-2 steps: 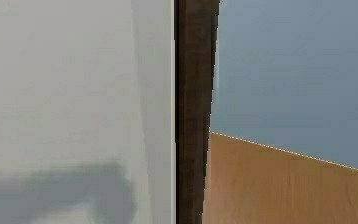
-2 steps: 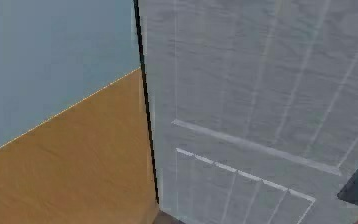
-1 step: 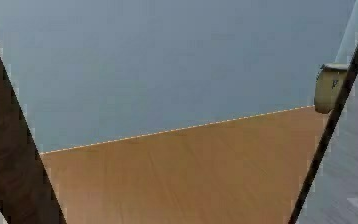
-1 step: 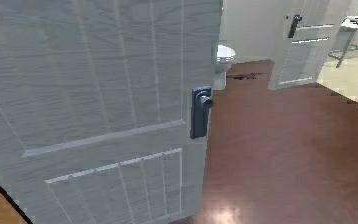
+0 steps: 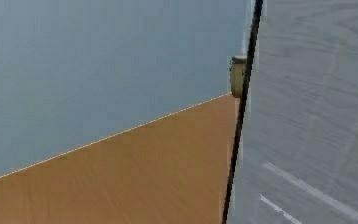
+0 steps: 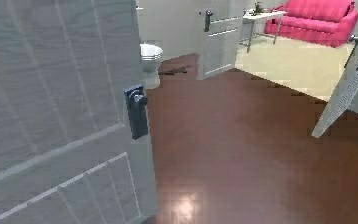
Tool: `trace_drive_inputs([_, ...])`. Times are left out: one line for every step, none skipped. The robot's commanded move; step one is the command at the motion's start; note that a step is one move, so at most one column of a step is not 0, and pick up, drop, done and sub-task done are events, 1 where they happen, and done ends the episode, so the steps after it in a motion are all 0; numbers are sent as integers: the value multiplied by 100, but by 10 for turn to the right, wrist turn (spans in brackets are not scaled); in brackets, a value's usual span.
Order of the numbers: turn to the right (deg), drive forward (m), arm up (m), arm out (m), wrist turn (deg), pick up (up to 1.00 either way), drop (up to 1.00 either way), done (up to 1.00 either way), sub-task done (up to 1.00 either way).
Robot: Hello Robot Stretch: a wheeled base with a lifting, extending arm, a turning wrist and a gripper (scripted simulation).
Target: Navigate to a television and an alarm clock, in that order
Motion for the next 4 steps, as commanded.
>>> trace_drive_inputs([0, 35, 0, 0, 0, 0, 0, 0, 0])
trace_drive_inputs([-450, 0, 0, 0, 0, 0, 0, 0, 0])
trace_drive_inputs([-180, 0, 0, 0, 0, 0, 0, 0, 0])
trace_drive_inputs([0, 85, 0, 0, 0, 0, 0, 0, 0])
